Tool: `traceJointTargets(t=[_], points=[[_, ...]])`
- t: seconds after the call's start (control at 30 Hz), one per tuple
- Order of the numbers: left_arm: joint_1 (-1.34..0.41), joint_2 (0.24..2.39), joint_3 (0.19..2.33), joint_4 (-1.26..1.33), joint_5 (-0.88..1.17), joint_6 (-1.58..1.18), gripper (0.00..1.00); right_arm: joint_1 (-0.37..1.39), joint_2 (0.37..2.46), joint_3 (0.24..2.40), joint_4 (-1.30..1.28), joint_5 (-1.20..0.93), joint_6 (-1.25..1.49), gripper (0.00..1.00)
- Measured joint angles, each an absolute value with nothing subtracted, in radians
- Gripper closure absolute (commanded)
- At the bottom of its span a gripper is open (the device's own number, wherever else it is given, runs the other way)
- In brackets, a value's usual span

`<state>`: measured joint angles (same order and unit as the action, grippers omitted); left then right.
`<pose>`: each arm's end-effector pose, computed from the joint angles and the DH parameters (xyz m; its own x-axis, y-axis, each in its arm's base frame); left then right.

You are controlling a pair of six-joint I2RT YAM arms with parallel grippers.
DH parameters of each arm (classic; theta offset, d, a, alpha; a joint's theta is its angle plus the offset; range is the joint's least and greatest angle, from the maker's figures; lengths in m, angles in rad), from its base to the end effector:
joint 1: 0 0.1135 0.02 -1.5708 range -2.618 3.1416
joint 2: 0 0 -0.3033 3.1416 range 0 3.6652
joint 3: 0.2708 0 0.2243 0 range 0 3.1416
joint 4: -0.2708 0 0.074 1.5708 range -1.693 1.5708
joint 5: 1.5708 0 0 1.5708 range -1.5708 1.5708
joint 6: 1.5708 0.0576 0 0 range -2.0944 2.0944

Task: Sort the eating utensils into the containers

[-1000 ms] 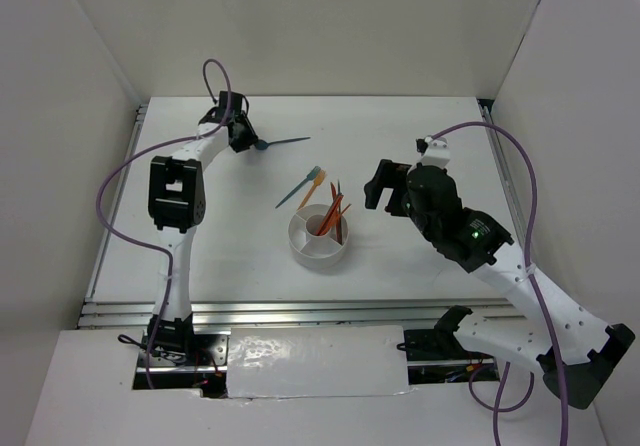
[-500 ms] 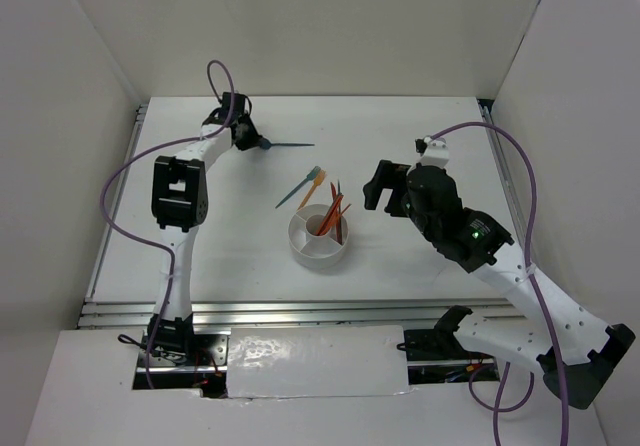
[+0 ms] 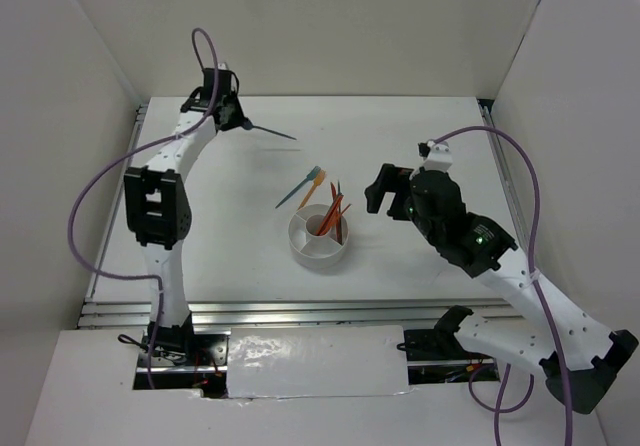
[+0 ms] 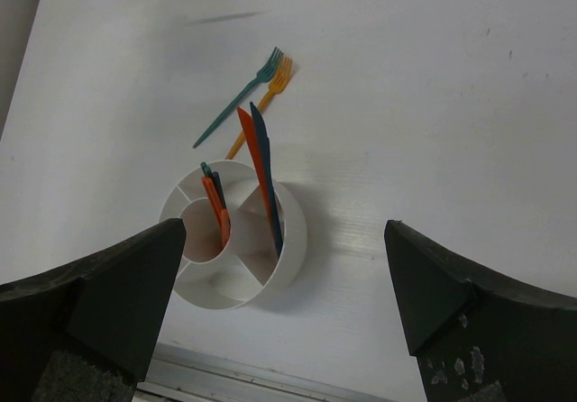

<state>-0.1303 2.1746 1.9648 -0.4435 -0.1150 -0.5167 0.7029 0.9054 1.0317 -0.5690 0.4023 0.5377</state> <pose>0.5167 -0.0611 0.2971 -0.5431 -0.4238 -0.7249 -0.2640 0.9057 -0.3317 0.1323 0.0826 0.3844 -0.4471 0.2389 -0.8620 -0.1116 0.9412 0.3187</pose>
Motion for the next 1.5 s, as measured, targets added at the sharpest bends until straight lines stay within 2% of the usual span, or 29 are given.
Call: traceJointTargets(t=[0.33,0.53,0.9,1.03,1.5], points=[[-0.134,1.486,1.653,-0.509,-0.203,-0.279,1.00,0.718,0.842,0.967,-0.554,0.384,0.545,0.00],[-0.224,1.254,1.620,-0.585,-0.199,-0.129,1.00,0.727,0.798,0.930,-0.553,0.381,0.559,0.00],[-0.482,1.343,1.595,-0.746,-0.289,-0.052,1.00,0.731,0.712,0.918,-0.562,0.382,0.590,0.00],[-0.532,1.349,1.540,-0.748,-0.312,-0.051,1.00,0.731,0.707,0.916,-0.564,0.382,0.598,0.00],[-0.636,1.494,1.550,-0.660,-0.356,-0.028,1.00,0.731,0.694,0.891,-0.577,0.387,0.613,0.00]])
